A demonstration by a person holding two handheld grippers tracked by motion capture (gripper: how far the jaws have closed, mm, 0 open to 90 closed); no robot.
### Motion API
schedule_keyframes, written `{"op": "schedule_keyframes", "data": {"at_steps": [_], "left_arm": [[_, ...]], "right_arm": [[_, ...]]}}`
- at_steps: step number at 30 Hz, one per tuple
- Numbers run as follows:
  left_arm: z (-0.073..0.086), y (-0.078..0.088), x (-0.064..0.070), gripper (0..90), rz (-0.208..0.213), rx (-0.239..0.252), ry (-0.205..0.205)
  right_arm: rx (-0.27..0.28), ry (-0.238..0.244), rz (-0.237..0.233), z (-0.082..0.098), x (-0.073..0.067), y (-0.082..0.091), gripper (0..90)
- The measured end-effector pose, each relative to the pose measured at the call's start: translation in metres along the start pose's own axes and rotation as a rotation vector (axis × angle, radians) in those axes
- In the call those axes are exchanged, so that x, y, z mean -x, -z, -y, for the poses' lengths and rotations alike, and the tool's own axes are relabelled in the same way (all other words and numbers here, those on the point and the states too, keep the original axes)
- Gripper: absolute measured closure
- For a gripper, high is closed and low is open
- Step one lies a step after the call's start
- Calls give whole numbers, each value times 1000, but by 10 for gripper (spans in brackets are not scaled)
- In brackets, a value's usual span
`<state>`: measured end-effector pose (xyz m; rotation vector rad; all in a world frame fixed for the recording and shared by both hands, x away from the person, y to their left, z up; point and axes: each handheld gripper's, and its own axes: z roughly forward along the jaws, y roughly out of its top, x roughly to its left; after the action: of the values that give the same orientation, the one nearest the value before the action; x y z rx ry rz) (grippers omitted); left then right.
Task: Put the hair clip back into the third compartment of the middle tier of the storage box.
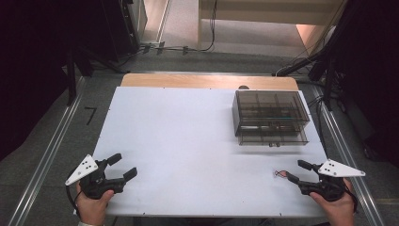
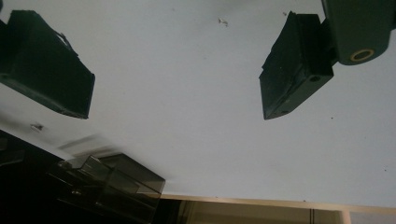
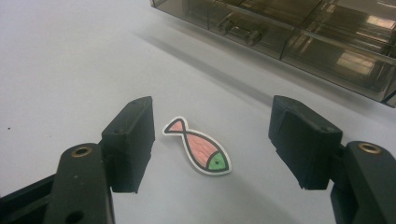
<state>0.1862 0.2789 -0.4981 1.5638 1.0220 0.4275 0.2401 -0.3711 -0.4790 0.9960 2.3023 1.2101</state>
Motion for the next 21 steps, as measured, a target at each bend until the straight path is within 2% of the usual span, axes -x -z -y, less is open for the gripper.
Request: {"op": "schedule_keyframes", "data": {"at_steps": [11, 21], "left_arm": [[0, 0, 0, 106, -1, -1, 1], [0, -1, 0, 106, -2, 0, 2]], "right_arm": [[-54, 42, 2, -1, -4, -11, 353], [-95, 59, 4, -1, -6, -18, 395]]}}
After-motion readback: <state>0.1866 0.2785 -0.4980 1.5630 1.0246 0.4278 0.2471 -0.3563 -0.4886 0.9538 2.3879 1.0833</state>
